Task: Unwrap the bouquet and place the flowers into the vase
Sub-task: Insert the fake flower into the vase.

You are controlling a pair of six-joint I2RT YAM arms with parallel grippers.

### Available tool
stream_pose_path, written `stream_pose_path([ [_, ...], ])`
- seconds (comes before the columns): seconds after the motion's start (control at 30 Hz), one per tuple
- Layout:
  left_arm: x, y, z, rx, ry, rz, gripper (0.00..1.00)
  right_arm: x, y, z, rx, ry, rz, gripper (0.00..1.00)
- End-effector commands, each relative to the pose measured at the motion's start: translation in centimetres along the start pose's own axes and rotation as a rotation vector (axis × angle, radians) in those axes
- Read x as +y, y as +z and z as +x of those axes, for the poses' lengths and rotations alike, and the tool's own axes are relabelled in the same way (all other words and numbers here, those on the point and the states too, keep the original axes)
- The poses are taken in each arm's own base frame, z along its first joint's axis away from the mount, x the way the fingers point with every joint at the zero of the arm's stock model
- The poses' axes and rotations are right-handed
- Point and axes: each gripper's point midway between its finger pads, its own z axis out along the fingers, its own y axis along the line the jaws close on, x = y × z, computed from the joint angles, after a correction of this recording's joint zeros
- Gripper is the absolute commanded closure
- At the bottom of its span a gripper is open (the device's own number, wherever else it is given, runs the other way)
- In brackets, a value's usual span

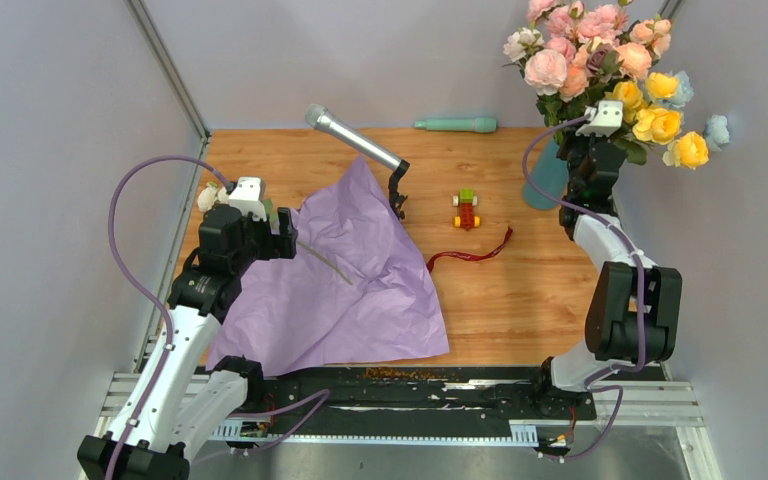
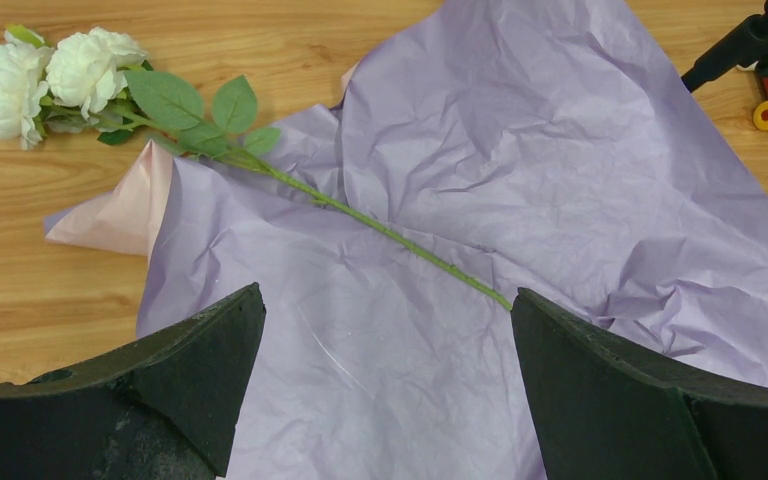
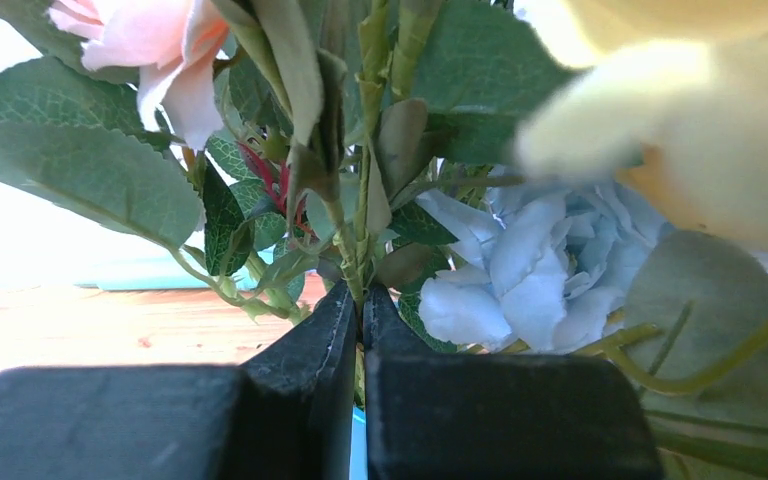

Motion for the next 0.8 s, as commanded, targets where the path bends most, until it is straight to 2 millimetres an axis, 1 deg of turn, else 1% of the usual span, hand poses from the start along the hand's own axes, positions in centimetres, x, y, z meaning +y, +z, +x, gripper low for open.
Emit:
stream_pose_path([
  [0.0,-0.2,0.0,-0.5,-0.017,0.012,0.014,0.0,-0.1,-0.3,4.7,0.12,0.003,0.007,1.0],
  [0.2,-0.2,0.0,-0.4,-0.015,0.012,0.015,0.0,-0.2,-0.4,5.7,0.145,0.004,0.013,1.0],
  [0.37,-0.2,0.0,-0.5,-0.016,0.01,0.015,0.0,-0.2,-0.5,6.1,0.157,0.009,0.012,1.0],
  [0.67,-0.2,-0.1,-0.5,-0.018,0.01,0.015,0.0,0.1,-0.6,5.5,0.158,0.012,-0.004,0.85],
  [0.77,-0.2,-0.1,-0.5,-0.019,0.01,0.015,0.0,0.3,-0.8,5.5,0.163,0.009,-0.015,0.78],
])
